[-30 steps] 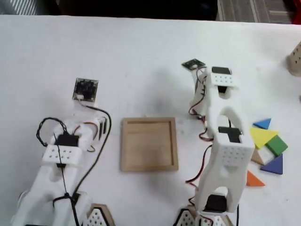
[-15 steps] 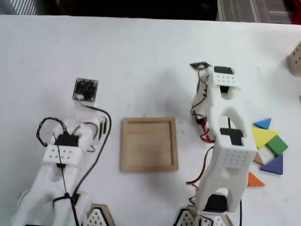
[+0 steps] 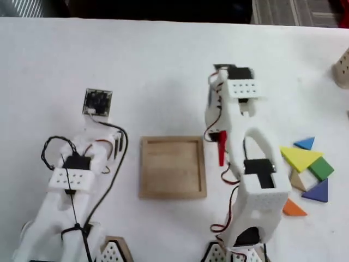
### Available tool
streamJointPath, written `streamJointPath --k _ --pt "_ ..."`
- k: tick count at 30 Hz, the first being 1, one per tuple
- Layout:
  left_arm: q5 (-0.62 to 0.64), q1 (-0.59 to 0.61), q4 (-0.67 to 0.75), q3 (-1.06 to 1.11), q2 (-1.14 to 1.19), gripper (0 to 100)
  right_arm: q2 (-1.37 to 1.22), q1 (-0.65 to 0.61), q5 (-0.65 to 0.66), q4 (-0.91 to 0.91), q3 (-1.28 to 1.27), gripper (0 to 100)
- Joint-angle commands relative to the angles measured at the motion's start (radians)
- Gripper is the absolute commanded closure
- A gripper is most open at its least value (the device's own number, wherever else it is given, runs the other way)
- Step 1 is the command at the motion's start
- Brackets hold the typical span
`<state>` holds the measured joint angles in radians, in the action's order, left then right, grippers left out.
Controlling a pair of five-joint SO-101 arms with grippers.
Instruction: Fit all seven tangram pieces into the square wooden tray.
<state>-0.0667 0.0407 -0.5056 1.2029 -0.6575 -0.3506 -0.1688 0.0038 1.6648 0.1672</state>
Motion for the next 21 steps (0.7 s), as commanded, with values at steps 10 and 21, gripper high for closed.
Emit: streamJointPath --k 10,21 --pt "0.003 0.044 0.057 -0.003 -0.004 85 0.053 -0.433 -0.267 -0.048 -0.041 98.1" --pt "-0.002 0.041 0.054 -0.002 -0.004 85 0.047 -0.479 -0.189 -0.202 -0.170 75.5"
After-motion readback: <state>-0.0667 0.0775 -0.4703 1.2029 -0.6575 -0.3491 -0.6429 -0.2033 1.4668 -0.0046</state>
